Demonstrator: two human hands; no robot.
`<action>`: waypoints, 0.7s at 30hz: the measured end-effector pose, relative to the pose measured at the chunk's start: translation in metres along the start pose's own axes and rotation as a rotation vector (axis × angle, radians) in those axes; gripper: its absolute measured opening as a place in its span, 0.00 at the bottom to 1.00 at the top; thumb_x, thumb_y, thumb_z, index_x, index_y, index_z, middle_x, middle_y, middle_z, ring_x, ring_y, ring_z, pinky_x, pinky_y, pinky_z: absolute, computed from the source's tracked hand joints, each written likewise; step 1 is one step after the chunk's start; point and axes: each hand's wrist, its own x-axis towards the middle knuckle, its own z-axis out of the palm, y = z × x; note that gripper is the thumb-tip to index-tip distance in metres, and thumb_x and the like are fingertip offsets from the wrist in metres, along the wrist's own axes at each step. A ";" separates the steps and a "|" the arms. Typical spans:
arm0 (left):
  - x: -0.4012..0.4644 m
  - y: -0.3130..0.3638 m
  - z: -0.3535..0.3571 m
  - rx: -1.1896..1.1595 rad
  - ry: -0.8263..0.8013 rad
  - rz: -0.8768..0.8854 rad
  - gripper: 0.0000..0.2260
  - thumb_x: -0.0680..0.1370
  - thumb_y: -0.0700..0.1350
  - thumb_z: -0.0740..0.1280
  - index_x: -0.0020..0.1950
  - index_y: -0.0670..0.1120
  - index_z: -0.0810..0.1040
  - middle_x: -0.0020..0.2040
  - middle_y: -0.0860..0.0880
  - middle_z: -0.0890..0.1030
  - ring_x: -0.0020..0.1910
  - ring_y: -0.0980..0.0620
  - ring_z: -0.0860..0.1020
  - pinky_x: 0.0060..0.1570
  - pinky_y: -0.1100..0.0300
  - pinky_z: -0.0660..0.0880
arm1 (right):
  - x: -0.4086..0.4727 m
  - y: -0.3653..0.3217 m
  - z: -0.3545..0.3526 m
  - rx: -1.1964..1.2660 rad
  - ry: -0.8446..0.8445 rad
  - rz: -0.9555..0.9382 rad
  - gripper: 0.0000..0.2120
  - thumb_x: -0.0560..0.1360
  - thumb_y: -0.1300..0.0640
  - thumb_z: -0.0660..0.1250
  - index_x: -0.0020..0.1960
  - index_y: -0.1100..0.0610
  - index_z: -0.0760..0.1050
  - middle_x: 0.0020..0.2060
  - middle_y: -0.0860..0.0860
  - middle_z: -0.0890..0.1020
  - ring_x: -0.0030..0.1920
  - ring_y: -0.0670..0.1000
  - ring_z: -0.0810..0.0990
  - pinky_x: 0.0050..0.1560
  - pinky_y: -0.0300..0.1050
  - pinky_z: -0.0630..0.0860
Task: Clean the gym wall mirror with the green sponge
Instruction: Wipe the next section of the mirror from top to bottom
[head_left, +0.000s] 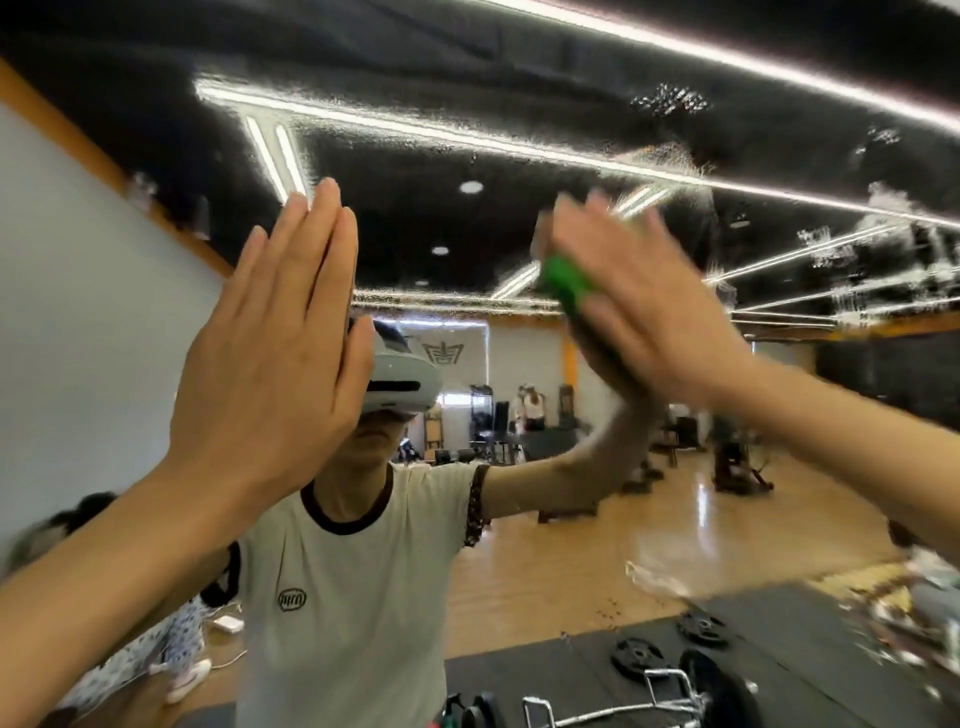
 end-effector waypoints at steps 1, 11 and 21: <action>0.000 0.000 0.000 0.003 0.004 0.003 0.28 0.84 0.49 0.51 0.82 0.39 0.52 0.83 0.41 0.53 0.82 0.46 0.50 0.79 0.61 0.39 | 0.029 0.007 -0.001 0.043 0.091 0.163 0.24 0.87 0.50 0.48 0.80 0.58 0.57 0.80 0.55 0.59 0.81 0.55 0.51 0.79 0.47 0.37; -0.001 -0.001 0.000 0.022 -0.009 -0.006 0.28 0.84 0.49 0.52 0.83 0.40 0.52 0.83 0.43 0.52 0.82 0.47 0.49 0.80 0.59 0.40 | -0.099 -0.096 0.027 -0.123 -0.124 -0.394 0.25 0.87 0.50 0.47 0.82 0.55 0.49 0.82 0.50 0.48 0.81 0.52 0.49 0.80 0.54 0.41; -0.001 -0.001 0.001 -0.005 -0.007 0.006 0.28 0.85 0.48 0.52 0.82 0.39 0.52 0.83 0.42 0.53 0.82 0.46 0.50 0.81 0.54 0.45 | 0.036 -0.072 0.024 0.158 0.218 0.356 0.24 0.84 0.54 0.53 0.79 0.56 0.61 0.79 0.52 0.62 0.81 0.54 0.53 0.79 0.47 0.35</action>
